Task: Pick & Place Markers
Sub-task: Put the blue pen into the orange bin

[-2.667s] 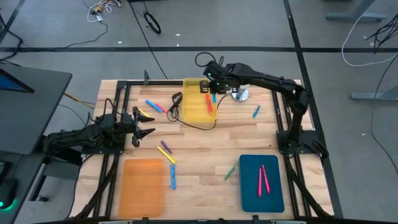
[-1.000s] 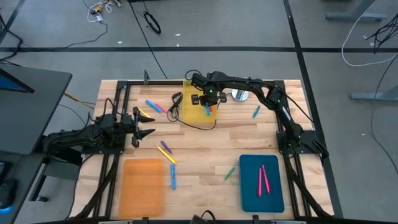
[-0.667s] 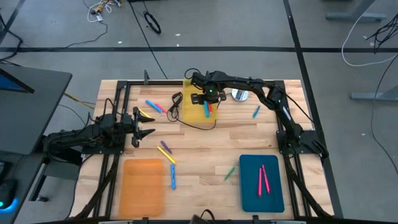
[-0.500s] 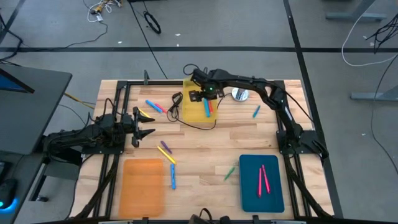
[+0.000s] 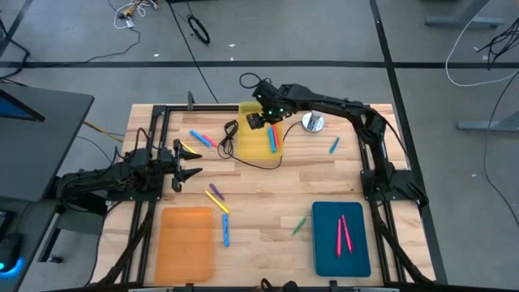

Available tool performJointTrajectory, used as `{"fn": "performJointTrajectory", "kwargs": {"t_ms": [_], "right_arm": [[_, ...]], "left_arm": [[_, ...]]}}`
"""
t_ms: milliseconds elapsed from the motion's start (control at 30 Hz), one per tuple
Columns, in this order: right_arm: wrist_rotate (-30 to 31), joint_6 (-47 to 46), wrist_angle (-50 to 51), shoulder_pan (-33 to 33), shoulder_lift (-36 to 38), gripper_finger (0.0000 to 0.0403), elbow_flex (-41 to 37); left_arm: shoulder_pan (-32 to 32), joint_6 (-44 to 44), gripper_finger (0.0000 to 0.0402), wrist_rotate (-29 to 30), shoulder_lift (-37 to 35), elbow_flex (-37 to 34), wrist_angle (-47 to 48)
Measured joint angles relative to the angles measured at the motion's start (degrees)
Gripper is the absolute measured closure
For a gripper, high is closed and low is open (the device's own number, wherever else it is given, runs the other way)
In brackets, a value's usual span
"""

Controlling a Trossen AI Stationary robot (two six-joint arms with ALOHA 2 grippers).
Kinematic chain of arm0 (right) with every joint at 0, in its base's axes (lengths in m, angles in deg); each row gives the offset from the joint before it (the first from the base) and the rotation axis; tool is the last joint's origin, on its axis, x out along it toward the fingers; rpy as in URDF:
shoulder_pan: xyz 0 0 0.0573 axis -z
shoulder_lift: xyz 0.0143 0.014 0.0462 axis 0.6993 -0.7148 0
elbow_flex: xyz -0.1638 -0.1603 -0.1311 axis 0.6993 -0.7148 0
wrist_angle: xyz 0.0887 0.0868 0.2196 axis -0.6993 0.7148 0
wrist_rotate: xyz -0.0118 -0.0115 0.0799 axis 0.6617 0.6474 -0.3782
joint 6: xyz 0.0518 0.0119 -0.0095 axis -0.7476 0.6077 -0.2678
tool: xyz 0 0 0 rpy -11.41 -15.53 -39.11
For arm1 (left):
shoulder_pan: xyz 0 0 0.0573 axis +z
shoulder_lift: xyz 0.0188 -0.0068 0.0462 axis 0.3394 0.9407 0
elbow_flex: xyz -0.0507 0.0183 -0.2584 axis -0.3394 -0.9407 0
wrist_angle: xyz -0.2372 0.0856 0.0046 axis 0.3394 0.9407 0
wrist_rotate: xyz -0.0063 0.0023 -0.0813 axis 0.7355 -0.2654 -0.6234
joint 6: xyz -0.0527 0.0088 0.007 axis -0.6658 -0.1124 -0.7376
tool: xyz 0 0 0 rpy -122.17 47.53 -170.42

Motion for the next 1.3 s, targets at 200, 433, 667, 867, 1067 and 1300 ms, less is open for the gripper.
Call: {"fn": "performJointTrajectory", "kwargs": {"t_ms": [200, 433, 667, 867, 1067, 1300], "right_arm": [[-1.09, 5.92, -4.13, -1.07, 5.55, 0.0151, -7.83], [-1.15, 17.30, -8.33, -2.32, 13.25, 0.0151, -19.13], [-1.14, 20.76, -8.75, -2.87, 20.15, 0.0151, -27.90], [-1.15, 20.25, -9.20, -3.89, 25.54, 0.0151, -34.68], [-1.13, 20.21, -10.11, -4.41, 29.76, 0.0151, -40.19], [-0.99, 17.80, -10.89, -4.41, 32.39, 0.0151, -43.50]], "left_arm": [[0.00, 0.02, 0.0163, 0.00, 0.00, 0.00, -0.01], [0.00, 0.00, 0.0163, 0.00, 0.00, 0.00, 0.00], [0.00, 0.00, 0.0163, 0.00, -0.01, 0.00, -0.01], [0.00, 0.00, 0.0163, 0.00, 0.01, 0.00, -0.01], [0.00, 0.00, 0.0163, 0.00, 0.00, 0.00, -0.01], [0.00, 0.00, 0.0163, 0.00, -0.01, 0.00, -0.01]]}}
